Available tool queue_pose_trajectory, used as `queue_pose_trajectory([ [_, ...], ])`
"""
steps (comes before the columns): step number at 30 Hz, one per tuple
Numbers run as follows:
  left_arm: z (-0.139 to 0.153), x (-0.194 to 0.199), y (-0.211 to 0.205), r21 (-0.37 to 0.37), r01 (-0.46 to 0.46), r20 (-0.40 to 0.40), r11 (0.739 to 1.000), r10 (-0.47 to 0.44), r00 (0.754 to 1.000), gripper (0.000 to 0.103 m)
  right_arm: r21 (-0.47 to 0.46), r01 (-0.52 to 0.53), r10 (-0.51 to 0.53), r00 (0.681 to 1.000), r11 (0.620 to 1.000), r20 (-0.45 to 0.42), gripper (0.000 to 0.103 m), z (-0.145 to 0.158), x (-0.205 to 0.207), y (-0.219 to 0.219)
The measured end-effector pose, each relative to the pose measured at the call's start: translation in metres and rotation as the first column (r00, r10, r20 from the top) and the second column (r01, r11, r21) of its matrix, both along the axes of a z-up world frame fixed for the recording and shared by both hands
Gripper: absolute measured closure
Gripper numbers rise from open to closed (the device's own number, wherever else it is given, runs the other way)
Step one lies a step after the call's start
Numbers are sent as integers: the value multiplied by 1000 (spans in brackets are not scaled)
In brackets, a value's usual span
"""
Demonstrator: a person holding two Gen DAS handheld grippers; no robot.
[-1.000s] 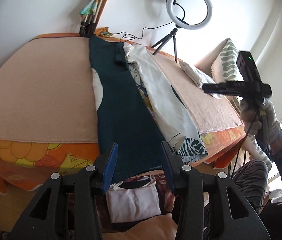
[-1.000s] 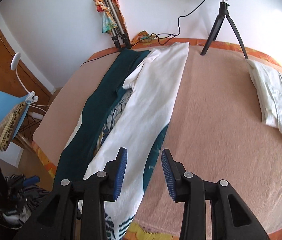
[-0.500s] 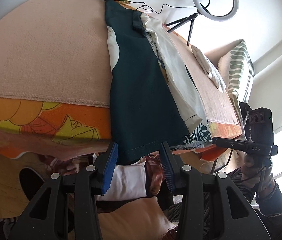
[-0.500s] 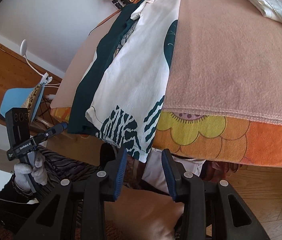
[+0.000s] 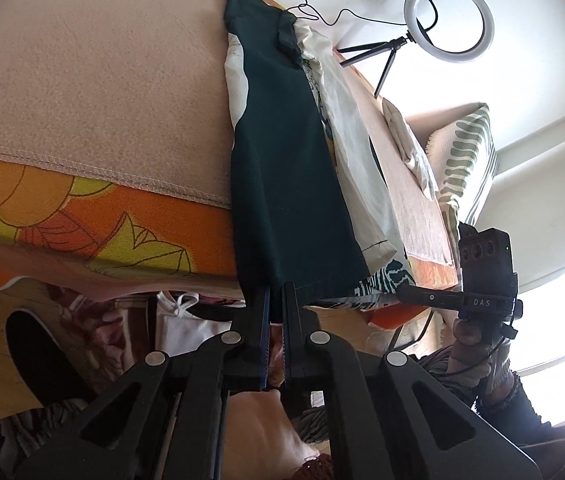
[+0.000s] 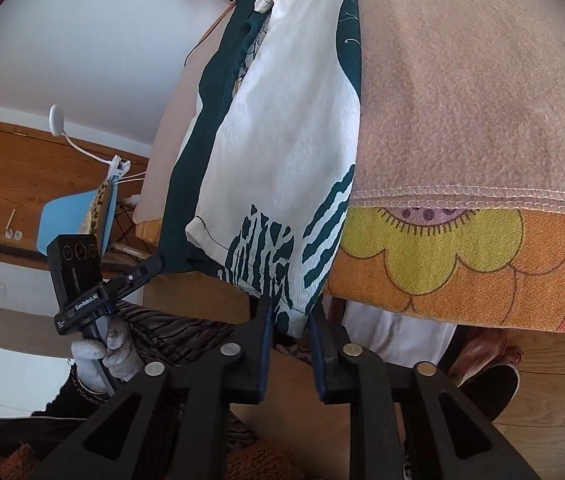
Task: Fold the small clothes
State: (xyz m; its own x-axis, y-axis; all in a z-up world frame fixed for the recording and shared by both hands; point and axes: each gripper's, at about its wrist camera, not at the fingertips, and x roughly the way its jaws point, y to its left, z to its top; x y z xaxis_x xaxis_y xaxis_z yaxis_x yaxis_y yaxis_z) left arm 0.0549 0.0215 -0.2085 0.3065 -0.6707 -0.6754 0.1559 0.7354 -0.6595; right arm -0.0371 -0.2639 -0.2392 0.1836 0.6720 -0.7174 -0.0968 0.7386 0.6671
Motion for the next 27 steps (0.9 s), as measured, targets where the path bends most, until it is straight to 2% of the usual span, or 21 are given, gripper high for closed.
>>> queue_pose_trajectory([
  [4,15,-5,3,-21,-17,37,1000,18,999,101,-18,22,-21,997,1000,71,103,27,-6,2],
  [6,21,-8,5,-5,-18,64,1000,18,998,101,-29,25,-22,993,999,119,103,39,-14,-3],
  [9,11,-5,1,38,-2,47,999,0,999,101,-63,40,-34,995,997,90,103,24,-15,-8],
  [11,4,-3,-1,27,2,24,1000,-2,1000,101,-36,51,-49,997,998,63,103,14,-11,-11],
  [14,10,-5,-5,29,12,46,999,-14,999,101,-17,65,-64,996,998,61,103,11,-9,-15],
  [16,18,-6,-7,32,21,69,999,-24,997,101,29,70,-72,996,997,50,103,11,-8,-22],
  [23,38,10,-11,0,24,108,1000,-24,994,101,121,93,-104,991,988,89,103,28,5,-32],
  [27,51,26,-16,2,27,136,1000,-27,990,101,140,108,-124,986,984,109,103,37,22,-38],
])
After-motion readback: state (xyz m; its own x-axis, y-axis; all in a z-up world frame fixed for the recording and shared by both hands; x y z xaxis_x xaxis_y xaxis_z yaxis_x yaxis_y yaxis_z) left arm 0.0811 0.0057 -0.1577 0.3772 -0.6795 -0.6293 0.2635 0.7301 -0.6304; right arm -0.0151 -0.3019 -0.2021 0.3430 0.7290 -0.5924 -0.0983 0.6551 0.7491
